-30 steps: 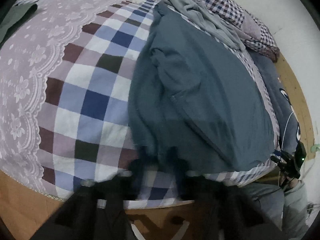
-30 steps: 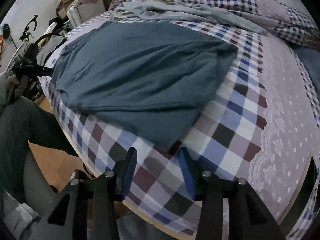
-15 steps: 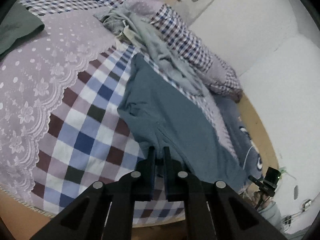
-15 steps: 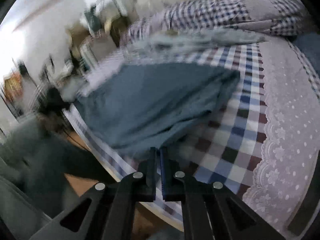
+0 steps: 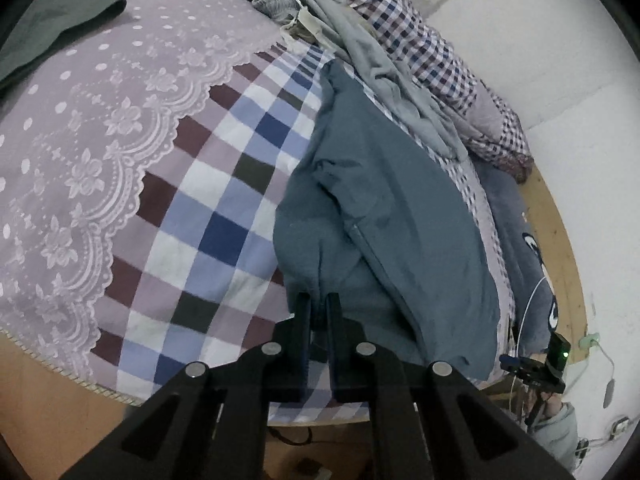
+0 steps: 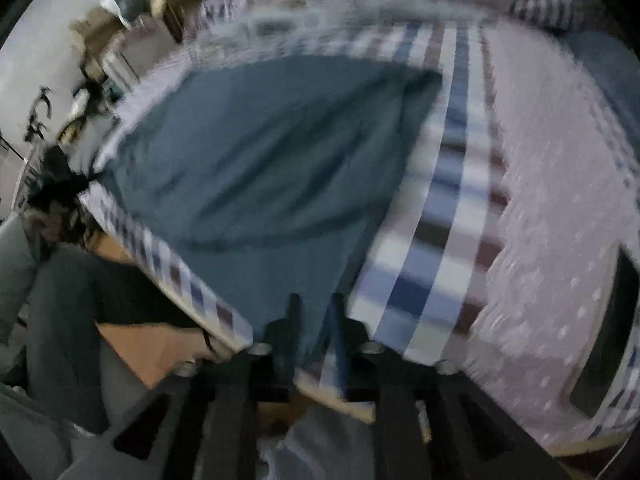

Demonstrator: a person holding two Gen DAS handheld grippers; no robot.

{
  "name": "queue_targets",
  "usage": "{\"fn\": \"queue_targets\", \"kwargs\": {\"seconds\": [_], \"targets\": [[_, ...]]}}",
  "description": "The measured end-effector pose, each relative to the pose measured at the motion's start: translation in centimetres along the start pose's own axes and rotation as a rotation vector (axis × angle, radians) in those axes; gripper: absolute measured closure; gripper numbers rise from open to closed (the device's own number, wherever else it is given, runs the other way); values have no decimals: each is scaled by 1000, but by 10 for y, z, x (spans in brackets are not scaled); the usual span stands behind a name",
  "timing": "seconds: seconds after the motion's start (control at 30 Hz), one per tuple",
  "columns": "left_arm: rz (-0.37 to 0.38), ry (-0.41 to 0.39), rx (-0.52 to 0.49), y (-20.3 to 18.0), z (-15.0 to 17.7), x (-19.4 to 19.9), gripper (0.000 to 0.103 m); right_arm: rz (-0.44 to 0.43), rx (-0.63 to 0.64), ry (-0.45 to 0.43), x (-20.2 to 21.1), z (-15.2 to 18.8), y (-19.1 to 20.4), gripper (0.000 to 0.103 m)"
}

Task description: Fold clothes

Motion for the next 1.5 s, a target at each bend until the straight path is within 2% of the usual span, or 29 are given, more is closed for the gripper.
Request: {"fn": "queue_targets", "kwargs": {"seconds": [0.03,0.17,0.2,0.3,0.37,0.43,0.47,0.5,0.6,0.7,0.77,0.8,0.87,0.93,0.97,1.0,1.07,1.17,1.27,1.37,1.43,1.5], "targets": [[-6,-3,1,2,1,2,97,13,3,28,-6,4,0,64],[-37,-63,74,25,1,24,98,62,18,131,-28,16,0,63],[-45,-81,97,31,1,31,98,68,26,122,-26,14,2,63],[-38,-46,90,30,5,23,96,87,45,89,-21,4,11,63],[-33,-20,84,29,8,17,90,92,59,55,-16,-8,21,62],[-28,5,78,28,11,12,63,94,79,22,-14,-18,35,62],[-25,17,75,28,12,9,55,89,89,10,-12,-22,43,62],[-23,30,72,27,14,6,43,81,103,-4,-11,-26,52,62],[-36,35,49,26,13,1,36,58,144,-45,-6,-36,80,62],[-47,41,49,29,12,-3,35,58,192,-71,-4,-42,107,62],[-55,45,49,30,11,-6,37,63,226,-86,-3,-45,124,62],[-58,47,50,31,11,-7,41,65,242,-93,-2,-47,133,62],[-51,50,47,31,12,-8,58,75,278,-109,-1,-50,150,62],[-27,53,42,30,13,-6,83,85,315,-125,-2,-53,167,62],[-11,49,39,28,13,-5,89,88,336,-133,-2,-55,177,62],[4,46,36,26,12,-4,101,87,356,-139,-3,-56,188,62],[36,39,30,22,11,-2,101,83,393,-148,-6,-59,209,62],[46,47,7,16,17,7,102,75,454,-163,-14,-66,245,62],[36,19,-15,12,15,18,103,59,501,-180,-22,-77,282,62],[-42,19,46,31,17,24,102,40,567,-222,-31,-90,319,60],[-136,25,89,50,18,24,102,41,611,-259,-38,-98,341,55],[-151,16,134,61,18,27,102,70,639,-334,-46,-110,357,53]]}}
Point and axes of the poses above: each gripper's, at about its wrist camera, not at the fingertips, and x roughly against the way its jaws point, y to its left, z to its underside, the point moved 9 cm from there along -x, roughly the way its jaws point, and after that the axes turned 10 degrees about z, right-handed, at the moved point
